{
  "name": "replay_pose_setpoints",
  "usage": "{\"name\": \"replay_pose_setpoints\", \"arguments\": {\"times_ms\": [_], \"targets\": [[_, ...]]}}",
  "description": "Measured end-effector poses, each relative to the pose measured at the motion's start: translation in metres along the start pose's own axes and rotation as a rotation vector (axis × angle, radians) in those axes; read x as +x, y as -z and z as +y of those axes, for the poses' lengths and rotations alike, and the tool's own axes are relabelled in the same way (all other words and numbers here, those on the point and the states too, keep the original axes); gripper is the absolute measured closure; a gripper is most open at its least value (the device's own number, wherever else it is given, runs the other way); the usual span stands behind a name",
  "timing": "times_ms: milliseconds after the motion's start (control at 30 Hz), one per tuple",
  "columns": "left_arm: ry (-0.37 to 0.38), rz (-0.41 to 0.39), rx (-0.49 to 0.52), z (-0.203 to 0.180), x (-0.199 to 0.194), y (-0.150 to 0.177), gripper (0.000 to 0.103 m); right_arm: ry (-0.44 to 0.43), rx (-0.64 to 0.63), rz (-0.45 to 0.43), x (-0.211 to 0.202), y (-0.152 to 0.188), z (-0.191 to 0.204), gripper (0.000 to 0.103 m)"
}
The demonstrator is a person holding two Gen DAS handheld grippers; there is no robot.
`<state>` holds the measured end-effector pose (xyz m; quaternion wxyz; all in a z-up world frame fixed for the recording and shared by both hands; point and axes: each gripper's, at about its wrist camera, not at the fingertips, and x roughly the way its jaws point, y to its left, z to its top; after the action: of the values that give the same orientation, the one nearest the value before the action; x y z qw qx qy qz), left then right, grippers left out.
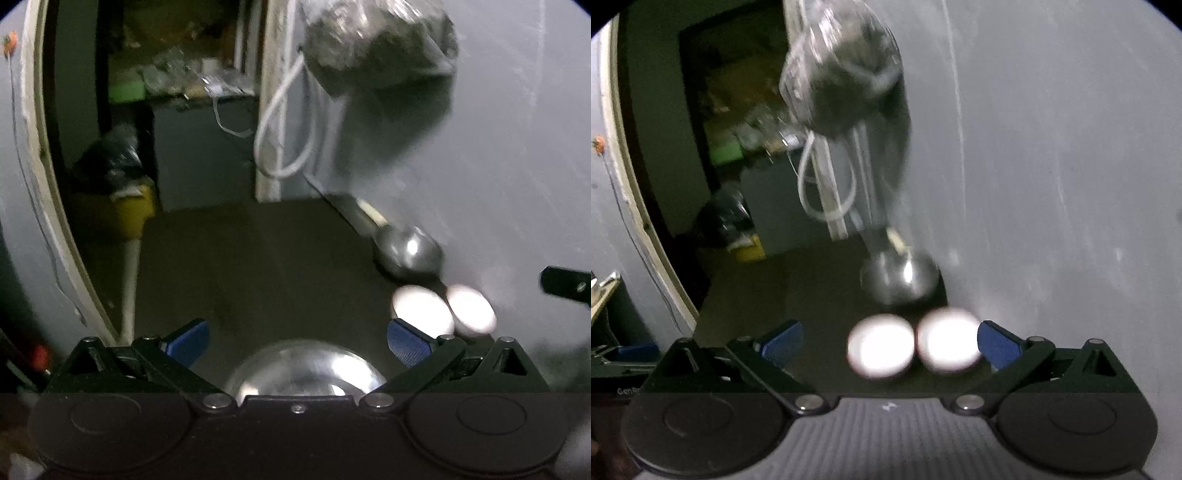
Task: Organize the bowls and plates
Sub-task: 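Withdraw both grippers from the stack toward the steel pot, then close both grippers on the rim of the steel pot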
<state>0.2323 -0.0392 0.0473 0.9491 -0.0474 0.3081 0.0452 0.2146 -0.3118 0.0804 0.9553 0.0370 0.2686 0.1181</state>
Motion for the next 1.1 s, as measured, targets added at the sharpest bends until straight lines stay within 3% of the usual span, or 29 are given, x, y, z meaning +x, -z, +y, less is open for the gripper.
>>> {"name": "replay_pose_setpoints", "arguments": {"times_ms": [133, 233, 400, 500, 633, 733, 900, 1100], "targets": [[-0.085, -0.04, -0.006, -0.005, 0.011, -0.041, 0.001, -0.074, -0.036, -0.044, 0.029, -0.032, -0.011, 0.0], [-0.138, -0.07, -0.022, -0.009, 0.016, -0.066, 0.001, -0.135, -0.061, -0.019, 0.059, -0.038, -0.016, 0.0], [-0.165, -0.051, -0.022, -0.018, 0.032, -0.097, 0.001, -0.129, -0.048, 0.093, 0.106, -0.026, -0.011, 0.0], [-0.184, -0.014, 0.014, -0.028, 0.053, -0.105, 0.001, -0.067, -0.008, 0.144, 0.122, -0.013, -0.009, 0.0], [-0.18, 0.01, 0.025, -0.039, 0.082, -0.112, 0.001, -0.043, 0.092, 0.216, 0.139, -0.002, -0.016, 0.0], [-0.17, 0.045, 0.003, -0.045, 0.104, -0.113, 0.001, -0.019, 0.095, 0.233, 0.15, 0.0, -0.018, 0.0], [-0.149, 0.069, -0.014, -0.054, 0.123, -0.116, 0.001, -0.023, 0.078, 0.236, 0.157, -0.001, -0.021, 0.0], [-0.071, 0.083, 0.016, -0.068, 0.155, -0.111, 0.001, -0.065, 0.159, 0.198, 0.157, 0.002, -0.035, 0.002]]}}
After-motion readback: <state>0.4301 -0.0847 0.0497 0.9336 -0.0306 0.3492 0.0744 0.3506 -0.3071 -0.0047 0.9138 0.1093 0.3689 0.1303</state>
